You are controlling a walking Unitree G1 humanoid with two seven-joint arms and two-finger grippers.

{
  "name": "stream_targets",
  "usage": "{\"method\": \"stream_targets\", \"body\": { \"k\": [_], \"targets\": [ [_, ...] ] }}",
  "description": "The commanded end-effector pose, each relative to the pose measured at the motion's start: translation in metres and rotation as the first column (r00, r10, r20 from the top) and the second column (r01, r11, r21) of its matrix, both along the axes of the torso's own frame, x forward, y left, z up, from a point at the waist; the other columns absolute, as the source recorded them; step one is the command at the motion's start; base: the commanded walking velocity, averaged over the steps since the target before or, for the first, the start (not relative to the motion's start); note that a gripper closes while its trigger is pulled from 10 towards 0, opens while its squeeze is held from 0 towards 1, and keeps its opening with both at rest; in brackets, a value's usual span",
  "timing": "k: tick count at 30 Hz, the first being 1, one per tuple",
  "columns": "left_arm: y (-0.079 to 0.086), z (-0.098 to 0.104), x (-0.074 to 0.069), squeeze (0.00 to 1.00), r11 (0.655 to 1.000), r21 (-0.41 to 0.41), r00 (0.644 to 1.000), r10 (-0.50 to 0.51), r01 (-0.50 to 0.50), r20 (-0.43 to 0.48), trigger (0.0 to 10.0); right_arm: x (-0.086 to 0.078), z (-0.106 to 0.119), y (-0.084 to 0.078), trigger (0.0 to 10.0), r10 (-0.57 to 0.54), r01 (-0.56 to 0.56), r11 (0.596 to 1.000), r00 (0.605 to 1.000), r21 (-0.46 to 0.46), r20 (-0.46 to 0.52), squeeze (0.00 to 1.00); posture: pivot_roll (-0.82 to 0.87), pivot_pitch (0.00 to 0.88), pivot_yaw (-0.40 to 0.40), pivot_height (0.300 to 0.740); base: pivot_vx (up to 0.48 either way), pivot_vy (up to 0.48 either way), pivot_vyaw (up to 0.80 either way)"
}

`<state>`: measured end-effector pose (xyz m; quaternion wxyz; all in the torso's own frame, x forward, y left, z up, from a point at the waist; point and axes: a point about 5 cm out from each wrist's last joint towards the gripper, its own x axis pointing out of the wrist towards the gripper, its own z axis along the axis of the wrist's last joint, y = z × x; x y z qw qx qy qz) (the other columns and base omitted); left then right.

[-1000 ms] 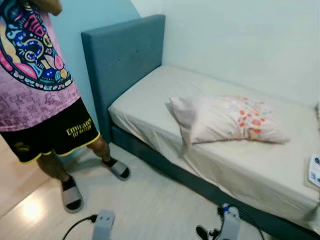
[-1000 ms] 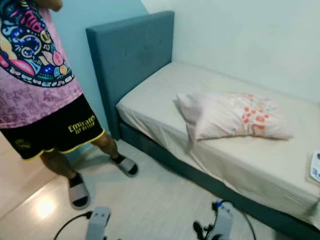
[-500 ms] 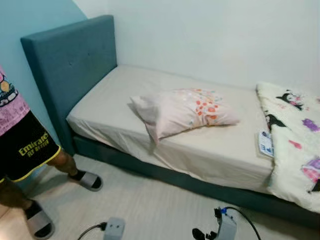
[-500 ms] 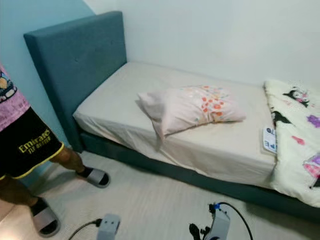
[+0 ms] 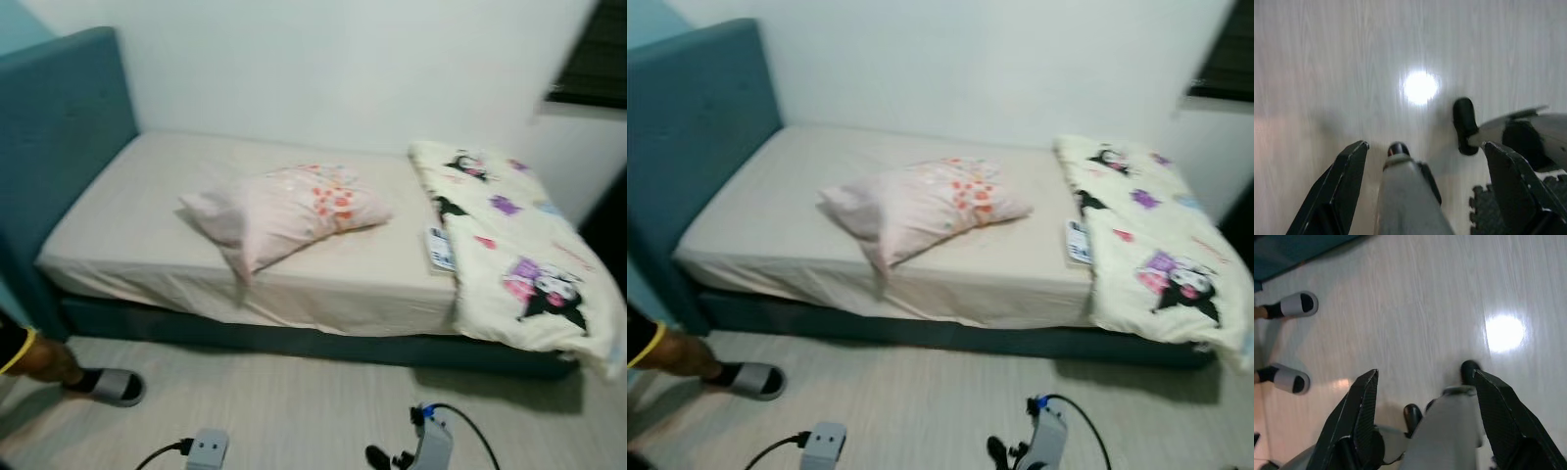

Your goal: Clean up the room

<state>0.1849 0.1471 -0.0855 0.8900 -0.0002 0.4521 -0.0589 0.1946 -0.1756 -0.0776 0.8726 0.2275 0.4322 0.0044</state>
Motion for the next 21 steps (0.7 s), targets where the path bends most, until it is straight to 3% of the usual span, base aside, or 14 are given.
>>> {"method": "stream_targets", "body": {
  "k": [1, 7, 12, 21],
  "targets": [
    [-0.003, 0.004, 0.008, 0.0, 1.0, -0.007, 1.0, -0.005, 0.006, 0.023, 10.0, -0.002, -0.001, -0.005, 10.0, -0.013, 0.012, 1.0, 1.0, -0.008, -0.008, 0.0, 0.08, 0.026, -0.045, 0.721, 0.0, 0.0, -0.71],
    [0.004, 0.011, 0.02, 0.0, 1.0, -0.005, 0.997, 0.011, -0.011, 0.075, 10.0, -0.001, 0.0, -0.005, 10.0, -0.02, 0.02, 1.0, 1.0, -0.005, -0.006, 0.0, 0.08, 0.026, -0.047, 0.721, 0.139, 0.0, -0.72],
    [0.03, 0.014, 0.021, 0.0, 0.999, -0.013, 0.995, 0.048, -0.047, 0.092, 10.0, 0.0, 0.001, -0.006, 10.0, -0.03, 0.03, 1.0, 1.0, -0.003, 0.006, 0.0, 0.08, 0.026, -0.045, 0.721, 0.367, 0.0, 0.0],
    [0.033, 0.015, 0.021, 0.0, 0.999, -0.031, 0.994, 0.025, -0.021, 0.105, 10.0, 0.001, 0.001, -0.007, 10.0, -0.026, 0.026, 1.0, 1.0, -0.006, 0.009, 0.0, 0.08, 0.022, -0.049, 0.721, 0.468, 0.0, 0.0]
  ]
}}
